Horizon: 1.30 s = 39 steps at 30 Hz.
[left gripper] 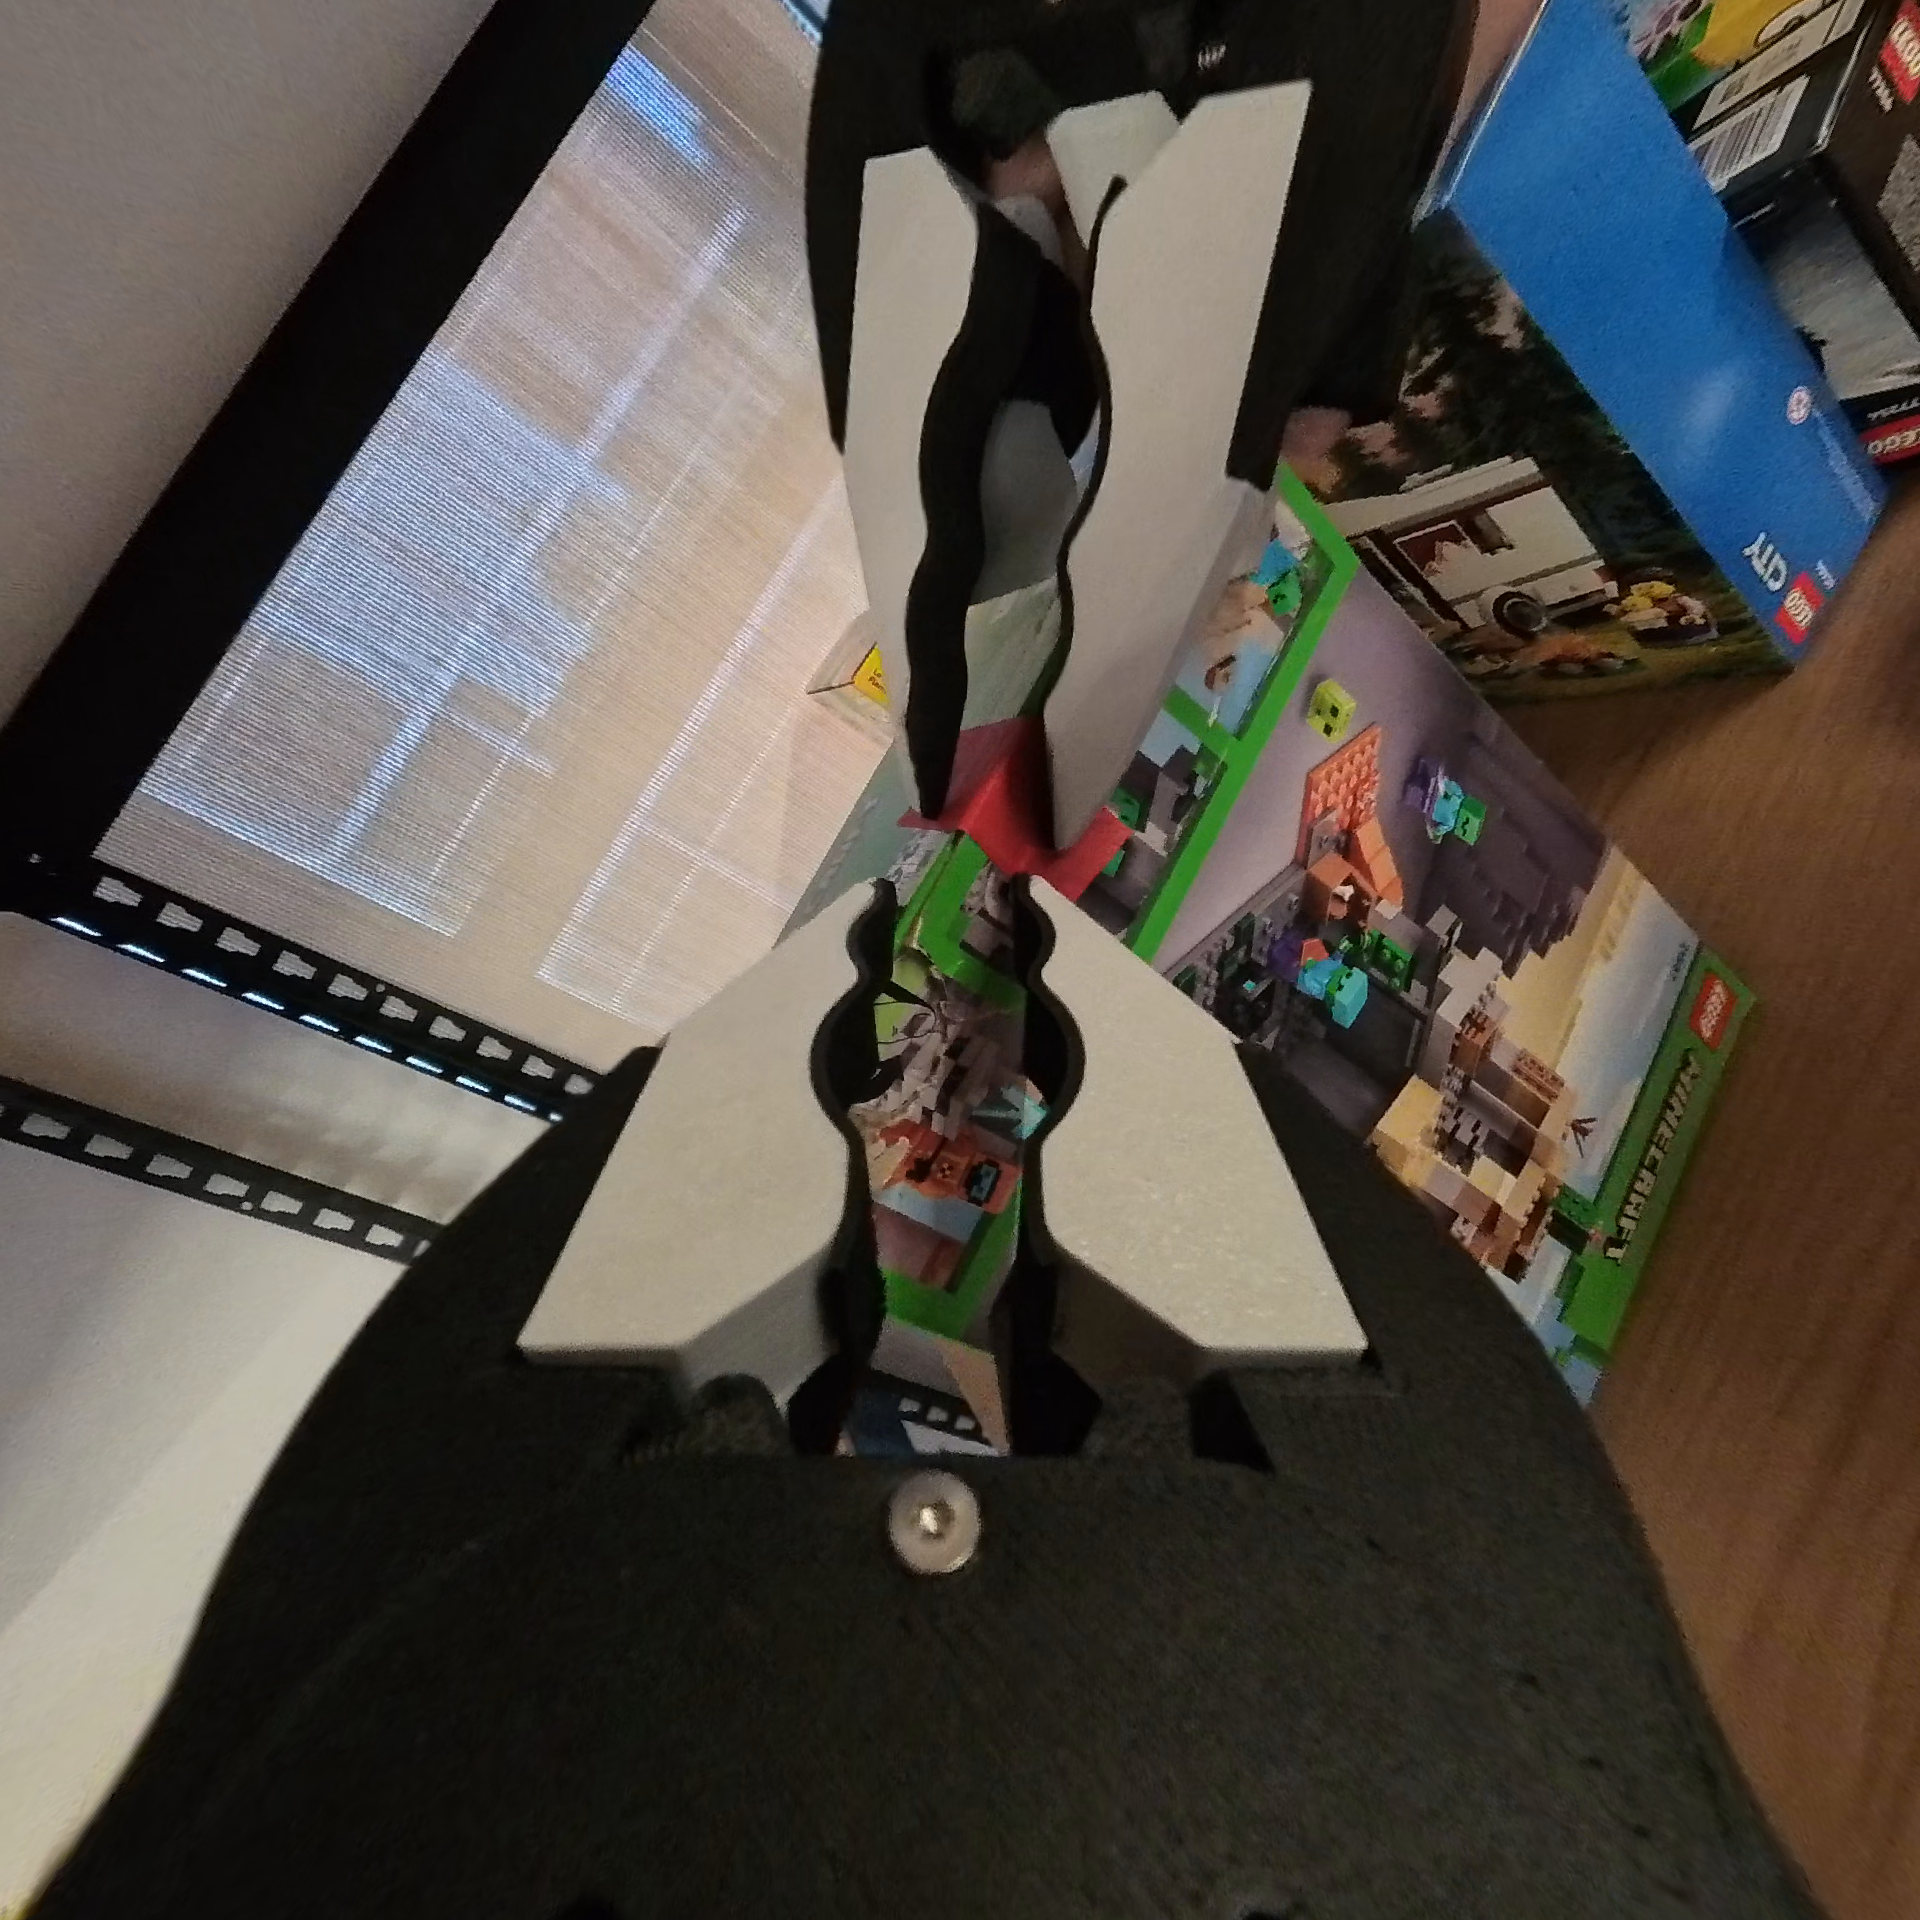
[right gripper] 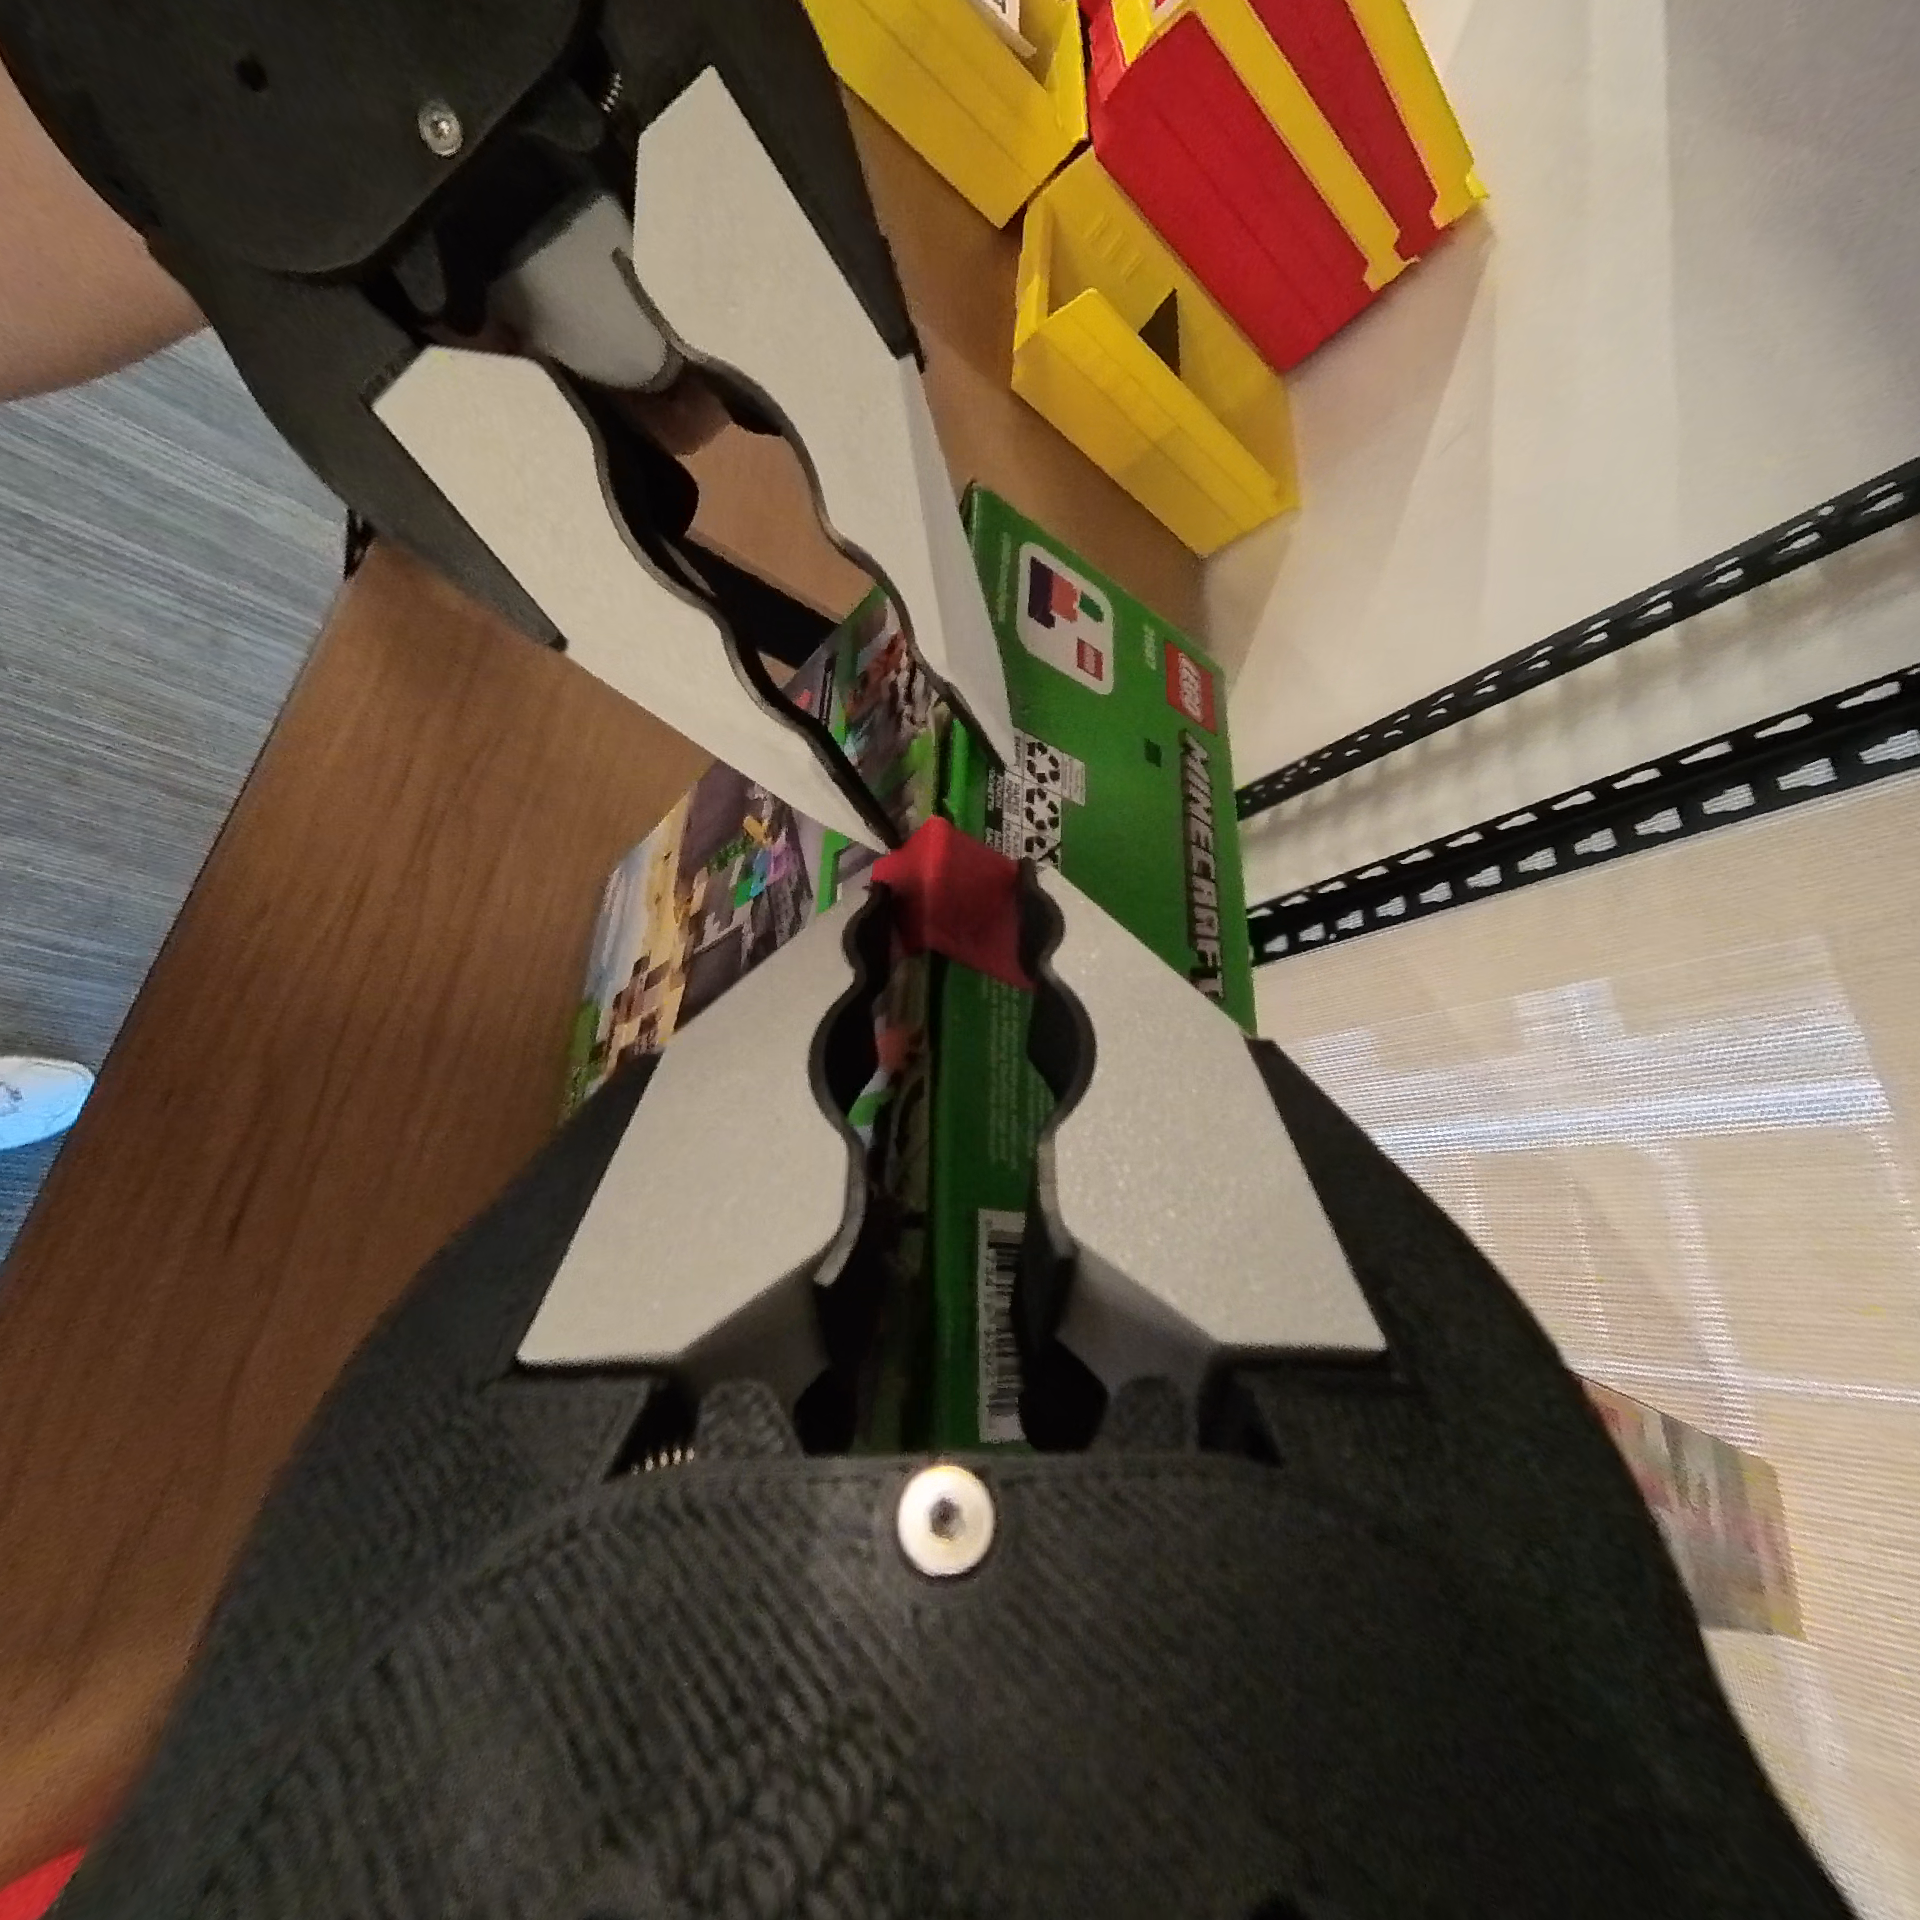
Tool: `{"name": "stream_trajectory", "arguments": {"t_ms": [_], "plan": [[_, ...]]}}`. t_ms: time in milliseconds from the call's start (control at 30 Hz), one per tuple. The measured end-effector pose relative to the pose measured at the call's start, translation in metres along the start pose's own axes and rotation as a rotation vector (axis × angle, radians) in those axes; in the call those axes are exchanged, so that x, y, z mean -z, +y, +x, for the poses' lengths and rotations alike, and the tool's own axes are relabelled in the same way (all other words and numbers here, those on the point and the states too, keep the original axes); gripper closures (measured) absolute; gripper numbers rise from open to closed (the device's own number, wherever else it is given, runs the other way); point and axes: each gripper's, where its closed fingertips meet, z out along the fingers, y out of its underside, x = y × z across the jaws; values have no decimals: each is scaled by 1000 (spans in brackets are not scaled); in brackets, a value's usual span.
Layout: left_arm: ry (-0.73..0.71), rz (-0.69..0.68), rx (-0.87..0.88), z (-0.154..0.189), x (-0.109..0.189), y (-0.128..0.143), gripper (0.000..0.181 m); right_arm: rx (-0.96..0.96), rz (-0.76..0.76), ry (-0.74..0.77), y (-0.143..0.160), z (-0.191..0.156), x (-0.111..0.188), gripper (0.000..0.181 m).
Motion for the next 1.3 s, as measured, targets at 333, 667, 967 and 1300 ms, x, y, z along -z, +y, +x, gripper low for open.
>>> {"name": "stream_trajectory", "arguments": {"t_ms": [333, 667, 967, 1300], "plan": [[-6, -12, -19, -1, 0, 0, 161, 26, 29, 23, 1, -4, 8, 150], [43, 22, 30, -4, 5, -7, 181, 18, 23, 131, 2, 3, 13, 162], [100, 18, 67, -1, 5, -10, 176, -8, -32, 107, 3, 1, 12, 165], [105, 21, 86, -2, 3, -9, 180, -602, 206, -132, -28, 7, 33, 181]]}}
